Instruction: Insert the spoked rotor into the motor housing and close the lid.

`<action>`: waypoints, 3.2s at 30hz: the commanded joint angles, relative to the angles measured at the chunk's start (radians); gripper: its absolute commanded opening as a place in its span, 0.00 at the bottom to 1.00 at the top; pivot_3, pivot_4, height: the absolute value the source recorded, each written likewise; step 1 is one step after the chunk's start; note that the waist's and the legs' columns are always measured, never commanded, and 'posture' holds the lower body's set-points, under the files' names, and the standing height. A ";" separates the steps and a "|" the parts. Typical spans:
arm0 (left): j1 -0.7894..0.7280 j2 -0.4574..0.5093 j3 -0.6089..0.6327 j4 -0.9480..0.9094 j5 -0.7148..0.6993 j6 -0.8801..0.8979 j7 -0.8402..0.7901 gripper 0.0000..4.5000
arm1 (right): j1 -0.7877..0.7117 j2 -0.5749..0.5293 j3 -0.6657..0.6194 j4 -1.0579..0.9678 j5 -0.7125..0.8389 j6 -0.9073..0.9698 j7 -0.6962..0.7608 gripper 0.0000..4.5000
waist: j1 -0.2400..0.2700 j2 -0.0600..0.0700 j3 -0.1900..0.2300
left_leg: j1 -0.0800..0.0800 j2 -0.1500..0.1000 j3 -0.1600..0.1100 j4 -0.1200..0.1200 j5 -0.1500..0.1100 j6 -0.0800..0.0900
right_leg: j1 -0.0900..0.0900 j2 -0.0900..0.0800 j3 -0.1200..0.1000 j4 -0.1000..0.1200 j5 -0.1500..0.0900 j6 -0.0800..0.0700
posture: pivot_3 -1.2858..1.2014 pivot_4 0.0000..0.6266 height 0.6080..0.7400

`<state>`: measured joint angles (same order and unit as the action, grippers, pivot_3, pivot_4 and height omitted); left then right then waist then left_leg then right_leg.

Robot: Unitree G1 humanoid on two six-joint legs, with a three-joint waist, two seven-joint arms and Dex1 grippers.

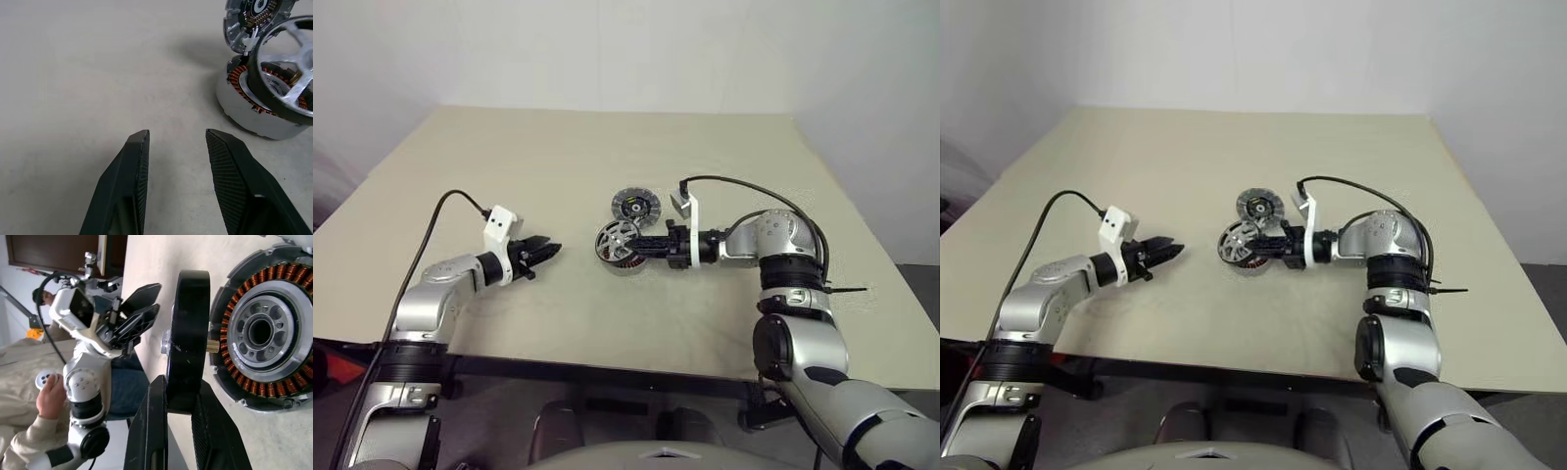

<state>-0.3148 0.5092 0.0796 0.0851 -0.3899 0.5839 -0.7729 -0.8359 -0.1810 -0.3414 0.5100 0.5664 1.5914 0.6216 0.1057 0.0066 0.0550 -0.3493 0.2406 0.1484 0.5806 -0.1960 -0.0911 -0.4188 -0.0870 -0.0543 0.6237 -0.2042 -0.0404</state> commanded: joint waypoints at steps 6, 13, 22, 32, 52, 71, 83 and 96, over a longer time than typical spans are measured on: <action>-0.020 0.016 0.014 -0.030 -0.008 -0.003 -0.002 0.43 | -0.018 0.002 -0.019 0.054 0.013 -0.091 -0.043 0.08 | 0.000 0.000 0.000 | 0.000 0.000 0.000 -0.002 0.001 -0.001 | 0.000 0.000 0.000 0.000 0.000 0.000 | 0.52 0.00 1.00; -0.017 0.017 0.017 -0.032 -0.006 -0.004 0.003 0.43 | -0.002 -0.010 -0.004 0.071 0.013 -0.118 -0.053 0.08 | 0.000 0.000 0.000 | 0.001 0.000 0.000 -0.002 0.001 -0.002 | 0.000 0.000 0.000 0.000 0.000 0.000 | 0.52 0.00 1.00; -0.015 0.022 0.017 -0.029 -0.006 -0.005 0.002 0.43 | 0.020 -0.010 -0.016 -0.024 0.068 -0.038 -0.053 0.08 | 0.001 0.000 0.000 | 0.000 0.000 0.000 -0.002 0.001 -0.002 | 0.000 0.000 0.000 0.000 0.000 0.000 | 0.52 0.00 1.00; -0.020 0.019 0.013 -0.019 -0.002 -0.010 0.003 0.43 | 0.031 0.017 -0.030 -0.039 0.056 -0.036 -0.093 0.08 | 0.000 0.000 0.000 | 0.001 0.000 0.000 -0.002 0.001 -0.002 | 0.000 0.000 0.000 0.000 0.000 0.000 | 0.52 0.00 1.00; -0.011 0.029 0.018 -0.021 -0.001 -0.010 0.017 0.43 | 0.045 -0.007 0.047 -0.032 0.059 -0.126 -0.066 0.57 | 0.001 0.000 -0.001 | 0.002 0.000 0.000 -0.002 0.002 -0.003 | 0.002 0.000 0.000 0.000 0.000 0.000 | 0.52 0.00 1.00; -0.019 0.026 0.011 -0.013 0.000 -0.007 0.016 0.43 | 0.050 -0.067 0.082 -0.124 0.091 -0.217 0.029 0.63 | 0.000 0.000 0.000 | 0.002 0.000 0.000 -0.002 0.002 -0.002 | 0.002 0.000 0.000 0.000 0.000 0.000 | 0.52 0.00 1.00; -0.020 0.027 0.007 -0.016 0.000 -0.003 0.014 0.43 | 0.091 -0.068 0.110 -0.177 0.052 -0.355 0.022 0.63 | -0.001 0.000 0.000 | 0.002 0.000 0.000 -0.002 0.002 -0.002 | 0.002 0.000 0.000 0.000 0.000 0.000 | 0.52 0.00 1.00; -0.030 0.024 0.000 -0.008 0.002 -0.002 0.012 0.43 | 0.148 -0.061 0.118 -0.256 0.068 -0.453 0.023 0.63 | -0.004 0.000 -0.001 | 0.002 0.000 0.000 -0.002 0.002 -0.002 | 0.002 0.000 0.000 0.000 0.000 0.000 | 0.52 0.00 1.00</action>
<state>-0.3175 0.5279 0.0779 0.0889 -0.3876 0.5893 -0.7562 -0.6805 -0.2444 -0.2198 0.2983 0.6079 1.1586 0.6410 0.1012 0.0068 0.0545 -0.3473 0.2406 0.1484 0.5788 -0.1944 -0.0934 -0.4168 -0.0866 -0.0542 0.6240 -0.2042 -0.0403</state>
